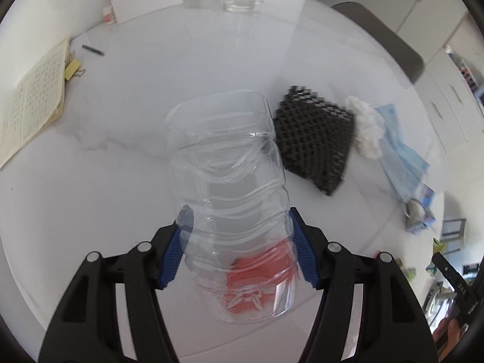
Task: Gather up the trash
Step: 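Carry bottle and cloth to the wastebasket and open both tools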
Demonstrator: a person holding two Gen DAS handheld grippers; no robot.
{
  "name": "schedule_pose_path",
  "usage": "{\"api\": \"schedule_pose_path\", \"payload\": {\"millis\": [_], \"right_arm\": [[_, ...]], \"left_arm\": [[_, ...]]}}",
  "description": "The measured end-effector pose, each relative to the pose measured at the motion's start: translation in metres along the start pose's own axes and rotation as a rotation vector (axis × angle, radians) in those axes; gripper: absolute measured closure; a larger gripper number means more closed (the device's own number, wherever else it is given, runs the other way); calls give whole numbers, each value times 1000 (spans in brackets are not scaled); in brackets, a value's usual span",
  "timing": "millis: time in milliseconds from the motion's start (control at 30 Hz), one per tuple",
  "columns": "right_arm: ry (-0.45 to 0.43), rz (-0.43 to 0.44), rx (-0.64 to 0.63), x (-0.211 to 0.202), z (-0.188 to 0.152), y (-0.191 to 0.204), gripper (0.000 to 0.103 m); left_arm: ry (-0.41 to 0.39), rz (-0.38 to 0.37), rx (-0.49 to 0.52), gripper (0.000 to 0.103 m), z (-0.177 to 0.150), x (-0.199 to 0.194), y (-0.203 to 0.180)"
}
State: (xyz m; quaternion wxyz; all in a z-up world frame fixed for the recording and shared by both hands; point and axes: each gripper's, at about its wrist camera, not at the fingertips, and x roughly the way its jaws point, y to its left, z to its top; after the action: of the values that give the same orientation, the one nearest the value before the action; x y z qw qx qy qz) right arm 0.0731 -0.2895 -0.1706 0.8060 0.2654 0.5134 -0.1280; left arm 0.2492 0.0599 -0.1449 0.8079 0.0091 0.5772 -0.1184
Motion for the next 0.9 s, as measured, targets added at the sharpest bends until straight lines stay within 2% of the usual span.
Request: {"api": "schedule_pose_path", "payload": {"millis": [167,300,467,600,700,833,900], "right_arm": [[-20,-41,8,-31,-27,-20,66],[-29,-82,44,-54,-57,-44,66],[-51,-136,128,-91,-101,-88,65],[-82,-175,199,-125,-134,-124,65],[-108,-193,246,-150,-156,-149,65],[-122,-204,277,-169,-175,-171,65],[-124,-204,284,-175,-181,-180,65]], "left_arm": [[-29,-62,88,42,-22,-33,-25],[-25,-130,189,42,-46,-53,-66],[-2,-238,422,42,-100,-71,-150],[47,-340,617,42,-150,-74,-222],[116,-410,759,42,-193,-68,-279],[195,-448,887,42,-238,-52,-333],[223,-443,928,41,-256,-42,-353]]}}
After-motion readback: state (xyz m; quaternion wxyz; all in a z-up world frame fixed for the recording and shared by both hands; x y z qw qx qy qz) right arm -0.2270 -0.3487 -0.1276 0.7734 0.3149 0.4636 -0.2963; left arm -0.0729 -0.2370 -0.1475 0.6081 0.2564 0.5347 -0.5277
